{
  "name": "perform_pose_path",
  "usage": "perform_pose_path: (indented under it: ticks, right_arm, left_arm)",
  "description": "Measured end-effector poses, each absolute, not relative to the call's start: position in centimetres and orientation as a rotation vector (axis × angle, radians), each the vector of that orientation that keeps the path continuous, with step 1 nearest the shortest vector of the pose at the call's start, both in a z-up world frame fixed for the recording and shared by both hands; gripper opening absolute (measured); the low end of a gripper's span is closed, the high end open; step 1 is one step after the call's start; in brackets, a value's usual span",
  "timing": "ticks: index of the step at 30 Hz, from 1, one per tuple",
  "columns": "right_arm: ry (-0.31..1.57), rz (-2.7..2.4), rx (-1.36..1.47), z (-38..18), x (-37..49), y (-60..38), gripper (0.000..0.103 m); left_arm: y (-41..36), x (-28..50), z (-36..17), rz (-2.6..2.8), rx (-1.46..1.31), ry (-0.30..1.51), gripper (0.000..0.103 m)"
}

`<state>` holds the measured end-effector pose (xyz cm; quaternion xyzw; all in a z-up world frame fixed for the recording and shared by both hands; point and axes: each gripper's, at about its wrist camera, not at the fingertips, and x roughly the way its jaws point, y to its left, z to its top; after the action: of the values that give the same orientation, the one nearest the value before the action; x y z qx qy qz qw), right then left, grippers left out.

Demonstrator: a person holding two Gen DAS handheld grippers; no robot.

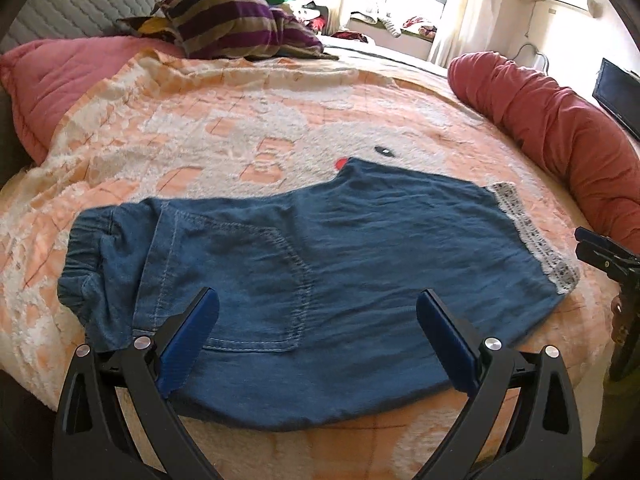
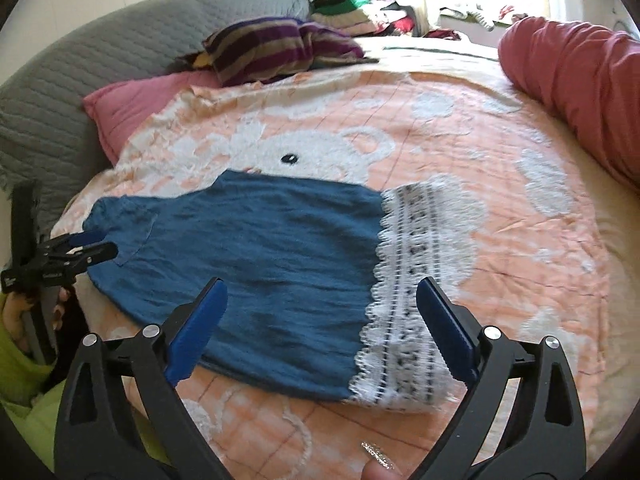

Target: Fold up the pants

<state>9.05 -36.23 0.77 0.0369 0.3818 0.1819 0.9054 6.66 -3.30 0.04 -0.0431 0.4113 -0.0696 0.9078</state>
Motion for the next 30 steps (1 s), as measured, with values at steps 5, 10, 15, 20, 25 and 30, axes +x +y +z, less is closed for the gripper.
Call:
perform_pose_path:
  ticks: [5, 10, 15, 20, 25, 30]
  right_arm:
    - [0.757, 0.33, 0.103, 1.3, 8.3, -38.5, 0.091]
    - [0.747, 0.3, 0.141, 1.2, 8.0, -40.5, 0.092]
    - [0.755, 0.275, 0.172, 0.3, 8.2, -41.9, 0.092]
    - [0.779, 0.263, 0.202, -1.2, 8.1, -42.8, 0.092]
    - [0.833, 0.275, 0.234, -3.4, 8.1, -42.8, 0.092]
    - [0.857, 0.304, 0.264, -4.5, 8.0, -42.3, 0.092]
  left_arm:
    - [-5.0, 6.8, 1.3, -0.169, -0.067, 0.837, 0.098]
    - [-7.1, 7.7, 2.5, -0.201, -0.03, 0.833, 0.098]
    - [-9.8, 9.2, 3.4, -0.232, 0.01, 0.832, 0.098]
    - [-13.0, 11.2, 3.6, -0.267, 0.076, 0.84, 0.098]
    - [-16.6, 14.2, 3.0, -0.31, 0.144, 0.854, 0.098]
    - [-19.9, 16.9, 2.0, -0.371, 0.188, 0.861, 0.098]
